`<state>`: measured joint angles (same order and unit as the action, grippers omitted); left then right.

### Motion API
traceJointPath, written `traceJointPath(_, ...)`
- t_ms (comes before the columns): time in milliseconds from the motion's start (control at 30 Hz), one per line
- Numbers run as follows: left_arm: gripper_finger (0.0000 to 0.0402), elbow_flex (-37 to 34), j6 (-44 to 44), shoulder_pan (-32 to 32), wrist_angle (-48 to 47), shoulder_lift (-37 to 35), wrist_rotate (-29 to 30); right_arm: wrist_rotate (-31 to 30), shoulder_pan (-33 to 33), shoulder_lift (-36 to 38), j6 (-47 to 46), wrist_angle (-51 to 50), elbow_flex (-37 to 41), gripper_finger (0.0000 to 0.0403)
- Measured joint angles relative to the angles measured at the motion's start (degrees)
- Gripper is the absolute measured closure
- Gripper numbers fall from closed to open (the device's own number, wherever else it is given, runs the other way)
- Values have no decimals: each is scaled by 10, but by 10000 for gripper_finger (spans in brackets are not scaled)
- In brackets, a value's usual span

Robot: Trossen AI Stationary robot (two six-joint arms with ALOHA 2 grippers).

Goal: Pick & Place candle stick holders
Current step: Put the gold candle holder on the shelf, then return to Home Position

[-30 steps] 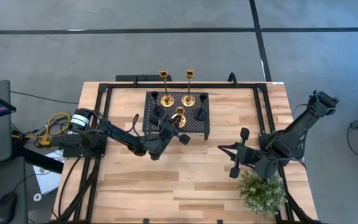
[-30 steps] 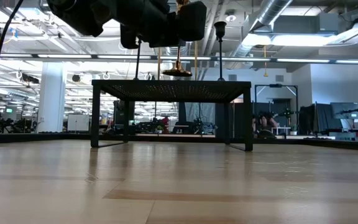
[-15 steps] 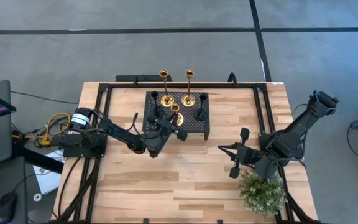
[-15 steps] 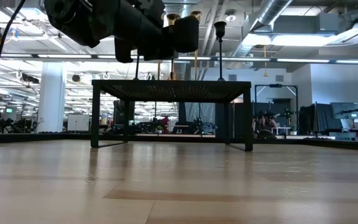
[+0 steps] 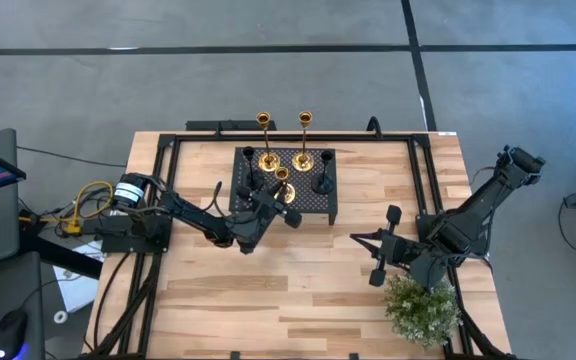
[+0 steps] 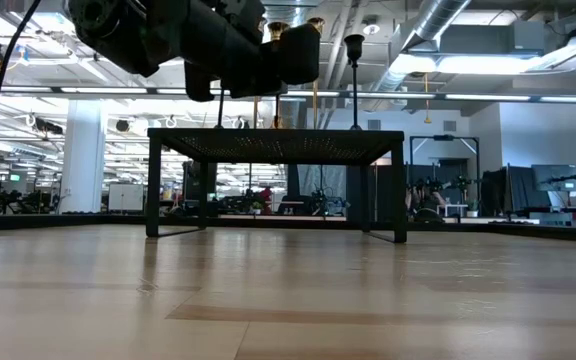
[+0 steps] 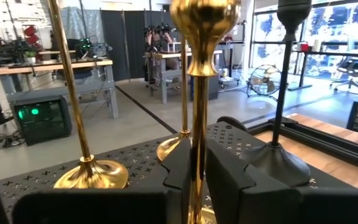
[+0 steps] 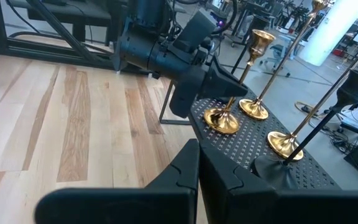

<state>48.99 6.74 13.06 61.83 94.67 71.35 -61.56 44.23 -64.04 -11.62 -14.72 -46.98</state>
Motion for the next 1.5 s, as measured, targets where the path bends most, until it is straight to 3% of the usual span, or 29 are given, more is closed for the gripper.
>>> traceJointPath(200,369,0,-3,-7,0,0,-39,0,0,0,0,1,0,403)
traceJointPath(400,373,0,-3,-9,0,0,-41,0,0,0,0,1,0,403)
traceJointPath(967,306,0,-12,-11,0,0,-41,2,0,0,0,0,0,403)
traceJointPath(1333,219,0,5,3,0,0,-41,2,0,0,0,2,2,403)
traceJointPath(1500,190,-1,56,26,-4,-13,-41,2,-6,0,0,1,5,403)
